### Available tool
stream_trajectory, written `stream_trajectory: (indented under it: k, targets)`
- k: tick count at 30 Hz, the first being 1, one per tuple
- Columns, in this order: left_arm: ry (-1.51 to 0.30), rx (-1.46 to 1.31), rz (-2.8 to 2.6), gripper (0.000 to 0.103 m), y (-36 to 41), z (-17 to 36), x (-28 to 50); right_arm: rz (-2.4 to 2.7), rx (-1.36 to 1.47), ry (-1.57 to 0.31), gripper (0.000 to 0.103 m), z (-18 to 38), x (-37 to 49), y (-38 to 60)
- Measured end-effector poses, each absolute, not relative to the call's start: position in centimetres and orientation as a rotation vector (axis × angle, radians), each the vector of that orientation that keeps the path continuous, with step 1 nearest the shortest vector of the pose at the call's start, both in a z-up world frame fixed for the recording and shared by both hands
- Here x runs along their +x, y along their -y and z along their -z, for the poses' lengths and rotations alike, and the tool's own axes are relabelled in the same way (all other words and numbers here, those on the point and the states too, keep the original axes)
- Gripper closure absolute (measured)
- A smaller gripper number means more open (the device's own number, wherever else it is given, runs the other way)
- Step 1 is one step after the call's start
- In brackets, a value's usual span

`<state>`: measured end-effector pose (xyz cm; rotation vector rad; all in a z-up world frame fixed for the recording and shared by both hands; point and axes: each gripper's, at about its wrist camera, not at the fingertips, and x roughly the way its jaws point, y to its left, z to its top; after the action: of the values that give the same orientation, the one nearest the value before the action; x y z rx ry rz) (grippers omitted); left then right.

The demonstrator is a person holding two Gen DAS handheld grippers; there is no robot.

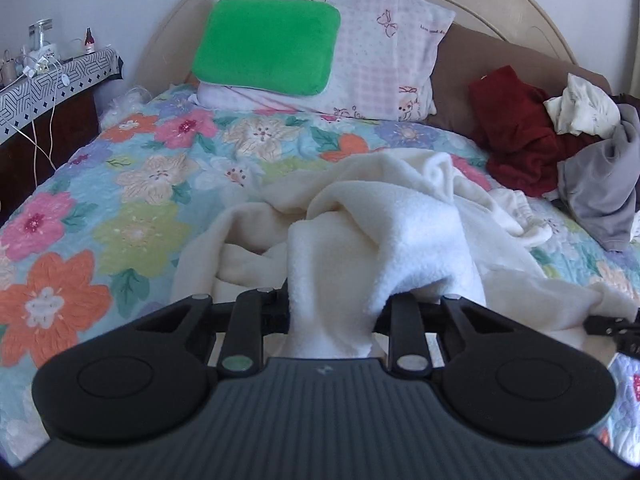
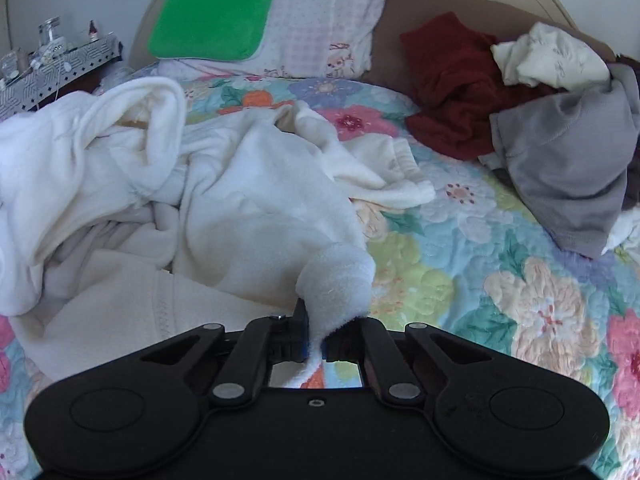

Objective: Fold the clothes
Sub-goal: 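Grasp the jacket fabric with the right gripper while the left gripper grasps another edge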

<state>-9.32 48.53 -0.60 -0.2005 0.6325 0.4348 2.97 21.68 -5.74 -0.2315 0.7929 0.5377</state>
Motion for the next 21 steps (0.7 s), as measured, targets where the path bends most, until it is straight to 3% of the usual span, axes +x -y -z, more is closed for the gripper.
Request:
stream_trajectory:
  k: [13,21]
  targets:
    - [-0.551,-0.182,-0.725,0.084,-55.6,-1.5,-11.2,-0.224,-0.206,-0.682,0.099,4.6,8.9,-15.9]
    - [-0.358,-0.142,-0.710,0.084,-53.0,-5.6,-13.9,-0.214,-0.317,-0.559,0.099,1.4,11.8,-16.4]
